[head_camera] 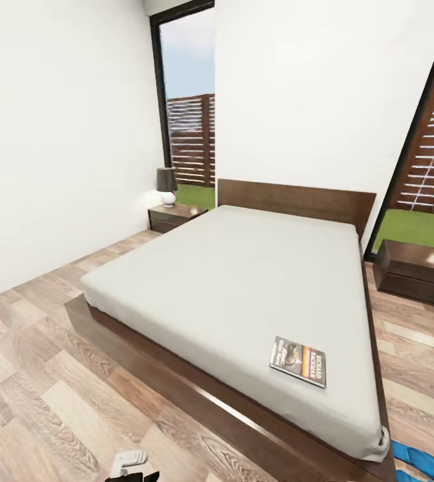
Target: In the bedroom, move the book from the bed onto either nightstand, and place the two sandals side by side next to the bed.
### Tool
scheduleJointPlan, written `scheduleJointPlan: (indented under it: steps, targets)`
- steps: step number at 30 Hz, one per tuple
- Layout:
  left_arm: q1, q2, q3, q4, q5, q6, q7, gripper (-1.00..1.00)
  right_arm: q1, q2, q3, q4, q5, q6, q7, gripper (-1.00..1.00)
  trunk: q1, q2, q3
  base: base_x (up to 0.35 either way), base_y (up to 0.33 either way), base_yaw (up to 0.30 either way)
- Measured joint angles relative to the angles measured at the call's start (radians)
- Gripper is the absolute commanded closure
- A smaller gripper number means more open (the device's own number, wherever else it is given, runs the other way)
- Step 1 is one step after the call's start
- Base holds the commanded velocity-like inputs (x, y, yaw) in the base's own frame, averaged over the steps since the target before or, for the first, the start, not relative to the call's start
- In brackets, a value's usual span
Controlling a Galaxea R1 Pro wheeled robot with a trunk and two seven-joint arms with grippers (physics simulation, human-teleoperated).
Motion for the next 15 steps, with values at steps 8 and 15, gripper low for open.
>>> scheduleJointPlan:
  steps: [8, 15]
  targets:
    - [0.0, 0.0, 0.0, 0.0, 0.0, 0.0, 0.0, -1.0, 0.0, 0.0, 0.0, 0.0, 0.0, 0.0, 0.0, -1.0, 0.0, 0.0, 0.0, 0.0, 0.0, -0.3]
    - [0.0, 0.0, 0.0, 0.0, 0.0, 0.0, 0.0, -1.0, 0.0, 0.0, 0.0, 0.0, 0.0, 0.0, 0.0, -1.0, 0.0, 0.0, 0.0, 0.0, 0.0, -0.3]
